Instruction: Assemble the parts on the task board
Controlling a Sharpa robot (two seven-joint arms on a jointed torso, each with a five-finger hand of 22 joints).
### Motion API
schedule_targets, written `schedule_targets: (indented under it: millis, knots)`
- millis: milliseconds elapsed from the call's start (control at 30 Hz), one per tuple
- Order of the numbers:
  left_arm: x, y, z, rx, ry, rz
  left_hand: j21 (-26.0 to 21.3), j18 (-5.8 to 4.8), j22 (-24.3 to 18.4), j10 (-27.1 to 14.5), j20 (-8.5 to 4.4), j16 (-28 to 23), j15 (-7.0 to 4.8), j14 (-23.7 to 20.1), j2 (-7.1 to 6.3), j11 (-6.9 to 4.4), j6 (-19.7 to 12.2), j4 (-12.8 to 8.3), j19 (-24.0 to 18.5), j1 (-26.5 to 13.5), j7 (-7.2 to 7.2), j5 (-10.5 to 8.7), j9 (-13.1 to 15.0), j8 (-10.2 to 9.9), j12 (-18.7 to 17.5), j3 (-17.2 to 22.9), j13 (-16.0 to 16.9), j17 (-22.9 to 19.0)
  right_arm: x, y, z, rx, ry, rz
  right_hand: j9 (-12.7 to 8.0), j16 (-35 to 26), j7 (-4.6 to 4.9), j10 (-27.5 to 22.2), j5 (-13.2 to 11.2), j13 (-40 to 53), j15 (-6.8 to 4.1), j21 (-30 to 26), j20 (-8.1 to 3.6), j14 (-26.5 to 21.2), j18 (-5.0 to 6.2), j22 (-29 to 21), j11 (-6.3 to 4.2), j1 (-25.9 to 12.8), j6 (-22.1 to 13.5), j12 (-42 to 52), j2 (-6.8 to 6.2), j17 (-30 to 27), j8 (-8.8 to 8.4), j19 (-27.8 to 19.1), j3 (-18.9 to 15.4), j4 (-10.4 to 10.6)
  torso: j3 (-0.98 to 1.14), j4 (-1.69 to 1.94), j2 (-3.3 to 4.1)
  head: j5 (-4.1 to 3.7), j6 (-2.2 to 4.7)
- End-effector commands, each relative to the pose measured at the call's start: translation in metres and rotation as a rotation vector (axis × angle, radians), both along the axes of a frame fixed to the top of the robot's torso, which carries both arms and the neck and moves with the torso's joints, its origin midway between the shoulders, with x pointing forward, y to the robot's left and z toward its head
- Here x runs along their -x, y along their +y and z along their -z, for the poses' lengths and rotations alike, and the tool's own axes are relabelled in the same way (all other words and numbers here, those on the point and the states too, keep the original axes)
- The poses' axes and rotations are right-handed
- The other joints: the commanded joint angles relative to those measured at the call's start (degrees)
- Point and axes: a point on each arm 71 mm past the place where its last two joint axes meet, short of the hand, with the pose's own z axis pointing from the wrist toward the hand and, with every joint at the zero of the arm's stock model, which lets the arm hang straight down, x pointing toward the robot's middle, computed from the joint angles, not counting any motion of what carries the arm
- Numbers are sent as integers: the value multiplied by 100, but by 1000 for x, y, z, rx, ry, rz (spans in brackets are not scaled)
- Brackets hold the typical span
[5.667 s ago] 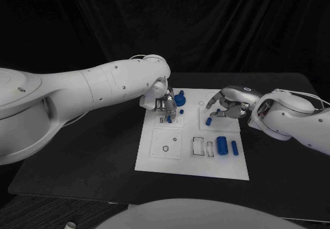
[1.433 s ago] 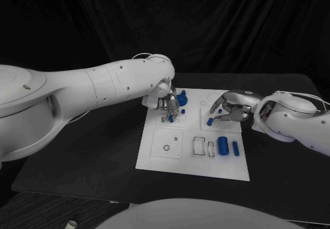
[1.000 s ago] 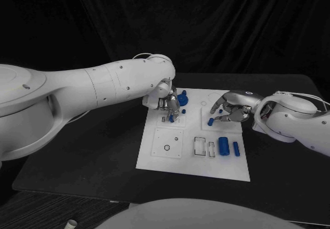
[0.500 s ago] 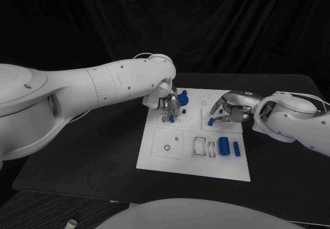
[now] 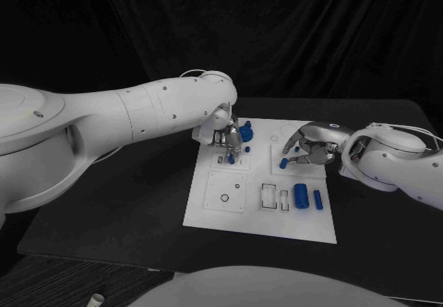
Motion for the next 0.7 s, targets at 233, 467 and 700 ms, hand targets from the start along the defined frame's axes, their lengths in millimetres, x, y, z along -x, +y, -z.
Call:
schedule_targets:
  millis: [233, 467, 700]
  knots:
    - [2, -2, 1, -21, 9, -8, -67, 39, 1207, 584, 31, 15, 34, 620, -8, 25, 758, 205, 225, -136, -670, -122, -9, -115, 15, -219, 1506, 1510, 0, -1, 2, 13, 5, 12, -8, -31, -3, -39, 34, 328, 21, -18, 3, 342, 78, 1097, -11, 38, 26, -44, -8, 769, 11, -34, 10, -29, -16, 8, 8, -8, -1]
    - [2, -2, 1, -18, 8, -8, -75, 40, 1205, 584, 31, 15, 34, 620, -1, 25, 766, 231, 224, -144, -672, -131, -9, -128, 15, -240, 1506, 1510, 0, -1, 2, 13, 5, 12, -8, -31, -3, -39, 34, 328, 21, -18, 3, 342, 78, 1097, -11, 38, 26, -44, -8, 769, 11, -34, 10, -29, -8, 6, 5, -4, -1]
    - [2, 0, 1, -29, 13, -9, -98, 44, 1202, 584, 26, 15, 26, 620, 104, 14, 829, 346, 224, -151, -685, 13, 1, -171, 15, -268, 1506, 1510, 0, -1, 2, 15, 7, 12, -8, -31, -3, -39, 34, 328, 21, -18, 3, 342, 78, 1097, -11, 38, 26, -44, -8, 769, 11, -34, 10, -29, -7, 3, 3, 0, -1]
